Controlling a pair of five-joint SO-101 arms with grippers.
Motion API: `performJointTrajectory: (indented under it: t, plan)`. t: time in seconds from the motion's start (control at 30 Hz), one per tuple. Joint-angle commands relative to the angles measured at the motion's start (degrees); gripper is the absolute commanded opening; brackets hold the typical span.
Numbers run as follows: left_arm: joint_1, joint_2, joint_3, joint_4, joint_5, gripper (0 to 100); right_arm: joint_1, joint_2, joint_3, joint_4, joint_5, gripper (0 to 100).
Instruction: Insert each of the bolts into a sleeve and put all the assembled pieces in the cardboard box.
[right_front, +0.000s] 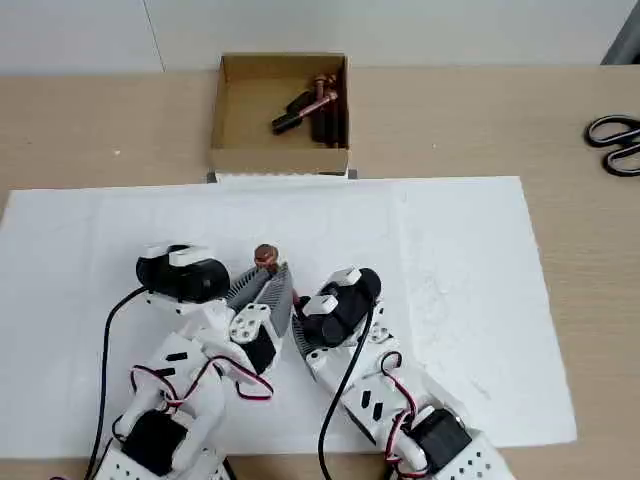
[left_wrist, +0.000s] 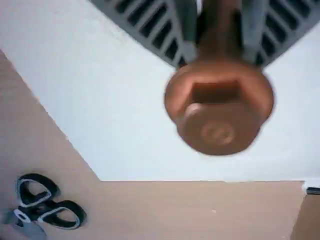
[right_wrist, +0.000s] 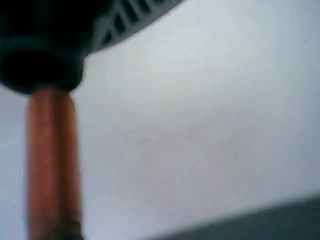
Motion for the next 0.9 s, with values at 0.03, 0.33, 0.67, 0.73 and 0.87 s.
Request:
performJointTrajectory:
  t: [0.03,0.33,0.67,0.73,0.87]
  plan:
    - [2.55,-0.35,-2.86,-0.26,2.55,1,-0.31,-0.84,0.79,-2.24,-0.18,0.3]
    - [2.9,-0.35,-2.95,0.53,2.64,1,-0.31,-0.92,0.79,-2.24,2.55,0.3]
    - [6.59,-0.35,-3.03,8.44,0.44,1,-4.0,-0.92,0.79,-5.93,5.71,0.3]
    - [7.91,-0.35,-3.03,9.23,0.09,1,-5.23,-0.92,0.79,-5.93,6.77,0.3]
    - [9.32,-0.35,-3.03,10.11,-1.76,1,-5.32,-0.92,0.79,-8.13,8.35,0.3]
